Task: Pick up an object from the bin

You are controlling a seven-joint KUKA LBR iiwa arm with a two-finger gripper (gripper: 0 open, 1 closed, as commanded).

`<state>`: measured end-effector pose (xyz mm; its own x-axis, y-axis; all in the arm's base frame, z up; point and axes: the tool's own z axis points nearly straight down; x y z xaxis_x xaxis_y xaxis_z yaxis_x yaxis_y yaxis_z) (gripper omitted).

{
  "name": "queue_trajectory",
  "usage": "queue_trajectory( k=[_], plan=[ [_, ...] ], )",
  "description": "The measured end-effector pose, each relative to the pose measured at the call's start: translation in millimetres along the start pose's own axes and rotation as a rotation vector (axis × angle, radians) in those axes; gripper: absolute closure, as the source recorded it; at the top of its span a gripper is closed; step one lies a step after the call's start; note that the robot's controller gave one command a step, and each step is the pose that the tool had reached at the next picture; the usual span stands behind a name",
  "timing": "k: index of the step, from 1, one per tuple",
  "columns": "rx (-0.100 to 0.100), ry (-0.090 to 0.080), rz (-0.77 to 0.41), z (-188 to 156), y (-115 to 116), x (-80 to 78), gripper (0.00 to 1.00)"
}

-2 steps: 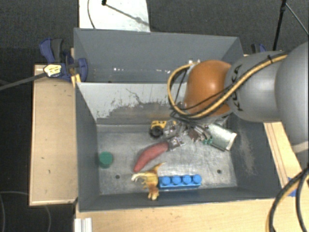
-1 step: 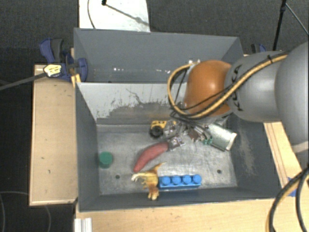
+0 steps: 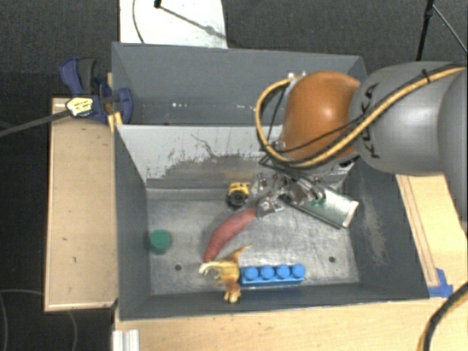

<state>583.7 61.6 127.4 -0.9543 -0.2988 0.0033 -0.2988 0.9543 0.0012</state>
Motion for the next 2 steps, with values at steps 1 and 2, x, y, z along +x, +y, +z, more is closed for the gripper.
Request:
queue_trajectory(
  k=[1, 2],
  plan=[
    [0.002, -0.013, 0.007, -40.9, -1.0, -0.1, 1.00],
    [0.001, -0.009, -0.038, -48.1, 29.5, -10.0, 0.00]
  ],
)
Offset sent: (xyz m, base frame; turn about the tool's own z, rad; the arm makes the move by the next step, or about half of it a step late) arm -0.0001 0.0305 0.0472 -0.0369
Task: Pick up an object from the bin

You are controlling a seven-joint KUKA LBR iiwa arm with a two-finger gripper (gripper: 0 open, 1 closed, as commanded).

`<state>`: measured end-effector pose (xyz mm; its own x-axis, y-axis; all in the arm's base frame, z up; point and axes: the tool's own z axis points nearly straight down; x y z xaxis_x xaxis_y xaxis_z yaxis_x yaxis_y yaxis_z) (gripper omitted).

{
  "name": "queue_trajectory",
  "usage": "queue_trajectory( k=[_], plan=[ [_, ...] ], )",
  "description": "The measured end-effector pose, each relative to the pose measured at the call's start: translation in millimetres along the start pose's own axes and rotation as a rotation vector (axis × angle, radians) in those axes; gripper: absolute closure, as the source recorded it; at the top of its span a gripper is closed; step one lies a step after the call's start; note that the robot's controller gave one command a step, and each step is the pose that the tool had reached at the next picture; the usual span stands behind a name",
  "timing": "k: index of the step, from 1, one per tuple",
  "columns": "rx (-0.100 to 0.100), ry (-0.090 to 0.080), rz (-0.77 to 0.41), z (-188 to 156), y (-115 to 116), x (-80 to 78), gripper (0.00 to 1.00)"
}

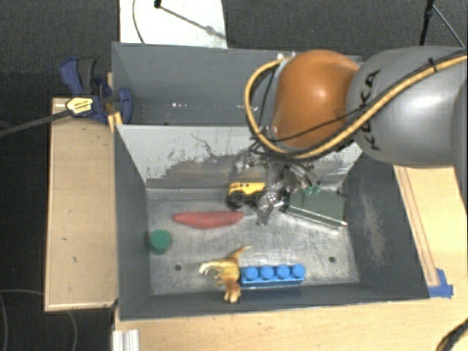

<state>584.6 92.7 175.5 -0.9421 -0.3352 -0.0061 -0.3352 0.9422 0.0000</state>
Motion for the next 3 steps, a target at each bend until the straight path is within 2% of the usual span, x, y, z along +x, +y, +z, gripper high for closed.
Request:
queue_trajectory(
  k=[1, 2, 3],
  plan=[
    [0.000, 0.000, 0.001, 0.1, -0.2, 0.1, 0.00],
    [0.000, 0.001, -0.033, 102.6, 7.6, -6.4, 1.00],
    [0.000, 0.001, -0.032, 102.6, 7.6, -6.4, 1.00]
  ],
)
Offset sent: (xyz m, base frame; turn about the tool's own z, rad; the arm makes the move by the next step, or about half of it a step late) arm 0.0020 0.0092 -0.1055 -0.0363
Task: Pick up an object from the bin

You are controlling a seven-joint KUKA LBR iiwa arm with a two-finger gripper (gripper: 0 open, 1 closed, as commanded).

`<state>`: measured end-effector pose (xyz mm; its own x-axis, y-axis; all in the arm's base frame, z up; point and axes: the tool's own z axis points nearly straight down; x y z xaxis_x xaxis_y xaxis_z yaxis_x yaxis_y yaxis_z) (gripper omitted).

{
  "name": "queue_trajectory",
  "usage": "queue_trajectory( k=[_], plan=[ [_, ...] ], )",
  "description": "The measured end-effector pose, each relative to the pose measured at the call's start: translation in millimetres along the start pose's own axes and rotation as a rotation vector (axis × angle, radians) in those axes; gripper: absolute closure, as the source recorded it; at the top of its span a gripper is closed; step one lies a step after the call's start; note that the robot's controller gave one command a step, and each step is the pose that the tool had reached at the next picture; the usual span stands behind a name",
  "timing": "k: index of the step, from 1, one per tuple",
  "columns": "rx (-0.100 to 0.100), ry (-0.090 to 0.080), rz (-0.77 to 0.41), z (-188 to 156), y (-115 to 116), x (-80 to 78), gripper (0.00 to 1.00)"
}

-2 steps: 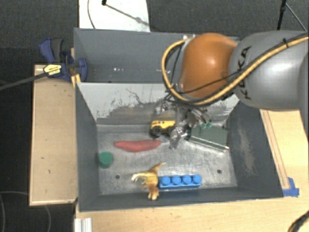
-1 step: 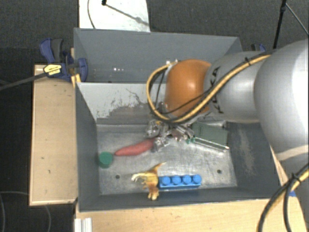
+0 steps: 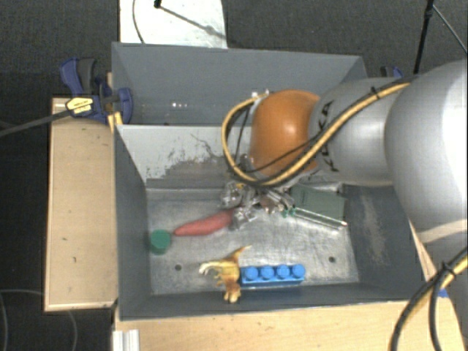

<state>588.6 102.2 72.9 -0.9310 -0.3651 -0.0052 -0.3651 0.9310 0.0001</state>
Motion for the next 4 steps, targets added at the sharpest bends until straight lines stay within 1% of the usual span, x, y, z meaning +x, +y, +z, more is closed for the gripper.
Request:
queue_trajectory(
  k=[1, 2, 3, 4],
  plan=[
    [0.000, 0.005, 0.021, -88.8, 5.9, 8.6, 0.00],
    [0.000, 0.001, 0.021, -93.4, 6.0, 7.6, 0.00],
    [0.000, 0.002, 0.071, -0.7, 15.3, 24.2, 1.00],
    [0.000, 0.002, 0.071, -0.7, 15.3, 24.2, 1.00]
  ],
)
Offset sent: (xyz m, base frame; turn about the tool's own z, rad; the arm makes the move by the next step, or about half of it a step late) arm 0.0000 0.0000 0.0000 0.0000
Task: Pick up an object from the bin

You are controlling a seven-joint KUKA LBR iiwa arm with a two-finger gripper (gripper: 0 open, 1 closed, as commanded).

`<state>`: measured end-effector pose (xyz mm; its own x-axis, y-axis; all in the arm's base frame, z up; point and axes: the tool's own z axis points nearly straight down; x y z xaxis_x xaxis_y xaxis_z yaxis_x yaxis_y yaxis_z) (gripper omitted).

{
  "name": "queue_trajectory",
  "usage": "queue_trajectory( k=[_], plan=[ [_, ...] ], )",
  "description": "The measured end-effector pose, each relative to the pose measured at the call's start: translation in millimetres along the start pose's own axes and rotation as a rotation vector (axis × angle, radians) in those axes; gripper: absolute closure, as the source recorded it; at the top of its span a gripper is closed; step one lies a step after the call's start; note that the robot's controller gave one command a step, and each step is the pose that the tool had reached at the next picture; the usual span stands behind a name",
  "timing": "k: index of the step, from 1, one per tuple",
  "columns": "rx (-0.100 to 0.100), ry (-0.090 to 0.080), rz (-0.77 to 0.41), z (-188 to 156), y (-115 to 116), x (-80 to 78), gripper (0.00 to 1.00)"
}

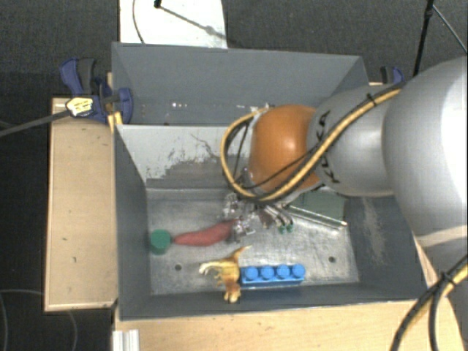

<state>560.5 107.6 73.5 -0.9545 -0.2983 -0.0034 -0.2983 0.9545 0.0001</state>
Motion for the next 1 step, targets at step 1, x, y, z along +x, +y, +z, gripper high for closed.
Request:
queue_trajectory(
  k=[1],
  plan=[
    [0.000, -0.002, 0.021, -155.1, 2.1, -1.4, 1.00]
  ],
)
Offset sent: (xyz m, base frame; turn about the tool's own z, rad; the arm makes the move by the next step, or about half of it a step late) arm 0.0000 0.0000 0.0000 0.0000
